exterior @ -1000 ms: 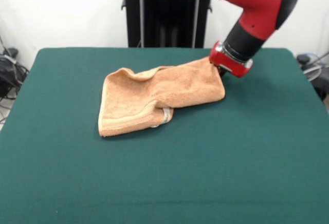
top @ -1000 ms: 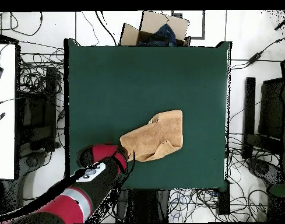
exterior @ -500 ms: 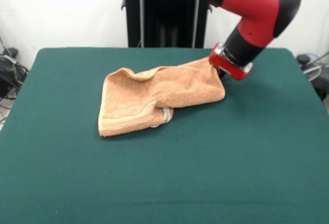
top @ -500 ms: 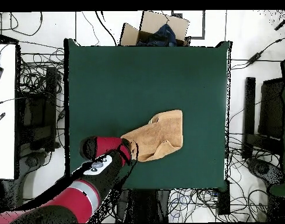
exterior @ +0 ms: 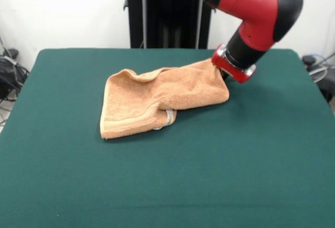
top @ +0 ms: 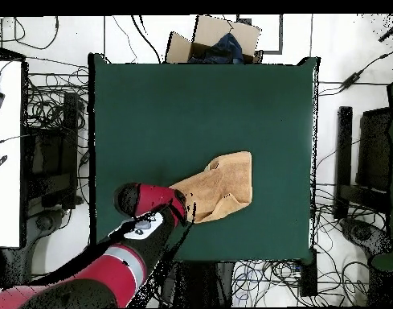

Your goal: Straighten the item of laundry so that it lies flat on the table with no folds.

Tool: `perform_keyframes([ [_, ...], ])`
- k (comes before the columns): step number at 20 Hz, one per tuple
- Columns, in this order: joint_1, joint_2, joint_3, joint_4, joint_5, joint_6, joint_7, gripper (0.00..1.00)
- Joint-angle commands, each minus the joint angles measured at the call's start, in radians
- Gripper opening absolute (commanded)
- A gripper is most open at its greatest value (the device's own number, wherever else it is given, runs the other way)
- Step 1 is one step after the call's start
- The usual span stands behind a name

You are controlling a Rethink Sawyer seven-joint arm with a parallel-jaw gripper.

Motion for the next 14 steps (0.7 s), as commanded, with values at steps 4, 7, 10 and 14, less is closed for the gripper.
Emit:
perform_keyframes([
  [4, -0.059, 0.023, 0.225, 0.049, 0.107, -0.188, 0.226, 0.00],
  [7, -0.080, -0.030, 0.248, 0.095, 0.113, -0.156, 0.209, 0.00],
  [10, -0.090, -0.071, 0.250, 0.119, 0.114, -0.102, 0.199, 0.00],
  [14, -0.083, -0.123, 0.233, 0.149, 0.108, -0.040, 0.194, 0.00],
])
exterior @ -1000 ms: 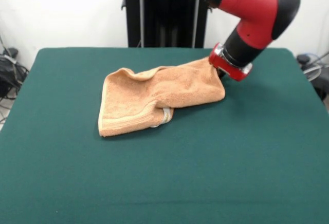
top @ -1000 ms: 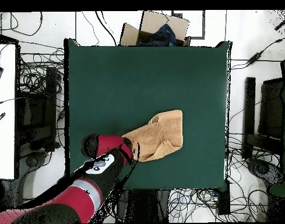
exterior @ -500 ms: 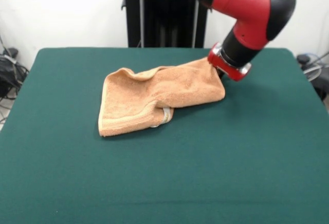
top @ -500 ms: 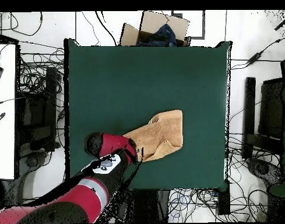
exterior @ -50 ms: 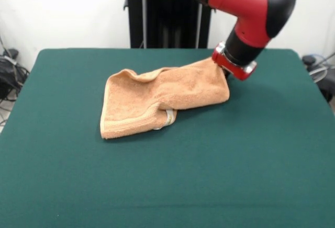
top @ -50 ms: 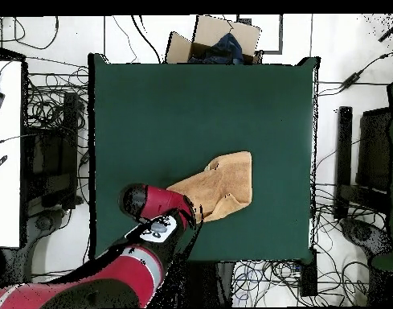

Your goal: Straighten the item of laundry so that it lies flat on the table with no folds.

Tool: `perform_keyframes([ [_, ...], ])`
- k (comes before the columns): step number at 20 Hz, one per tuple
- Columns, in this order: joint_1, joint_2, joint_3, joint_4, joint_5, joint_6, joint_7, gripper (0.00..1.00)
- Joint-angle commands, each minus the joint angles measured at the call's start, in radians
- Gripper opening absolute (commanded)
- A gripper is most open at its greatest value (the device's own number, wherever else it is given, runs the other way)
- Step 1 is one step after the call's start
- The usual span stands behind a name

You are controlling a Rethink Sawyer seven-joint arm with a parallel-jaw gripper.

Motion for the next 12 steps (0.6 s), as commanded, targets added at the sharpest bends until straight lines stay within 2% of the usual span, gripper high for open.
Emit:
perform_keyframes([
  [1, -0.015, -0.068, 0.158, 0.079, 0.064, 0.004, 0.193, 0.00],
  [7, -0.018, -0.132, 0.145, 0.101, 0.054, 0.087, 0.189, 0.00],
  [12, -0.022, -0.146, 0.127, 0.100, 0.038, 0.117, 0.182, 0.00],
])
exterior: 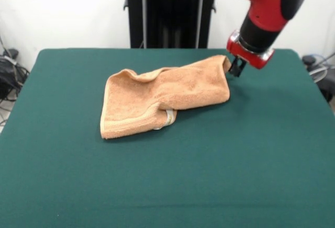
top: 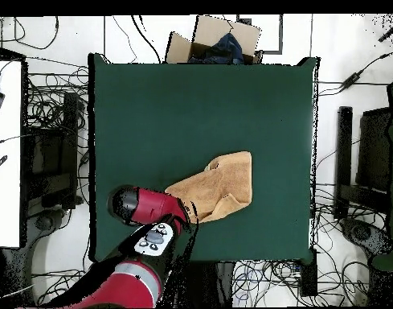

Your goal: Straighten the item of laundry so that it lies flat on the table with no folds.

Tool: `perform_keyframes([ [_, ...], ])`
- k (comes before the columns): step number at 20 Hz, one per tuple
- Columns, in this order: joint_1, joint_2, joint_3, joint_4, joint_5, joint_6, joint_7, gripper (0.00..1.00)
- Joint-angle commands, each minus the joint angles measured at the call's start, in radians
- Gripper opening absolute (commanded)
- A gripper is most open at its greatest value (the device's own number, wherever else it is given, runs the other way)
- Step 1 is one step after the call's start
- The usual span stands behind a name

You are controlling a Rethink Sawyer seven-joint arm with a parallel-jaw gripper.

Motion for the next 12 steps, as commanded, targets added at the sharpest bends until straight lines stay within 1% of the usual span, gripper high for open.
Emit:
perform_keyframes([
  [1, -0.023, -0.041, 0.084, 0.049, 0.031, 0.104, 0.182, 0.00],
  [4, -0.030, -0.041, 0.085, 0.054, 0.025, 0.076, 0.171, 0.00],
  [12, -0.089, -0.092, 0.088, 0.065, -0.017, 0.113, 0.098, 0.00],
])
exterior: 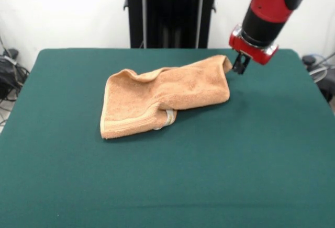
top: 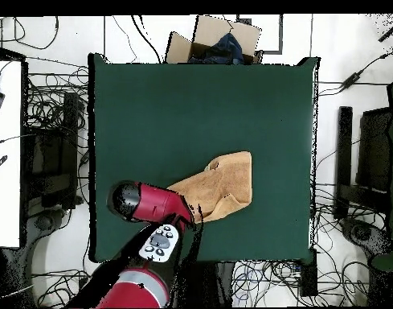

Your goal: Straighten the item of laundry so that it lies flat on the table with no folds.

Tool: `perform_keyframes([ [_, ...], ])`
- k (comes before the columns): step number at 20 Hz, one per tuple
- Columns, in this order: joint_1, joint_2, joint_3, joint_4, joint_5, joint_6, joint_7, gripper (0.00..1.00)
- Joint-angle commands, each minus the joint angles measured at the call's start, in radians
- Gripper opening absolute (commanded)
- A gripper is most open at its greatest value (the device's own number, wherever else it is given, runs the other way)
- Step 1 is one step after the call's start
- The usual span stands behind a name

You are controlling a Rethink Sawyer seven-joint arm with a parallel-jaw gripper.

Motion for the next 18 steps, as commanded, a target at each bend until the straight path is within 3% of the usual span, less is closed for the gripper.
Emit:
perform_keyframes([
  [1, -0.069, -0.040, 0.080, 0.061, -0.029, 0.101, 0.079, 0.00],
  [12, -0.171, -0.104, 0.083, 0.031, -0.128, 0.096, -0.009, 0.00],
  [18, -0.262, -0.050, 0.134, 0.049, -0.200, -0.079, -0.037, 0.00],
])
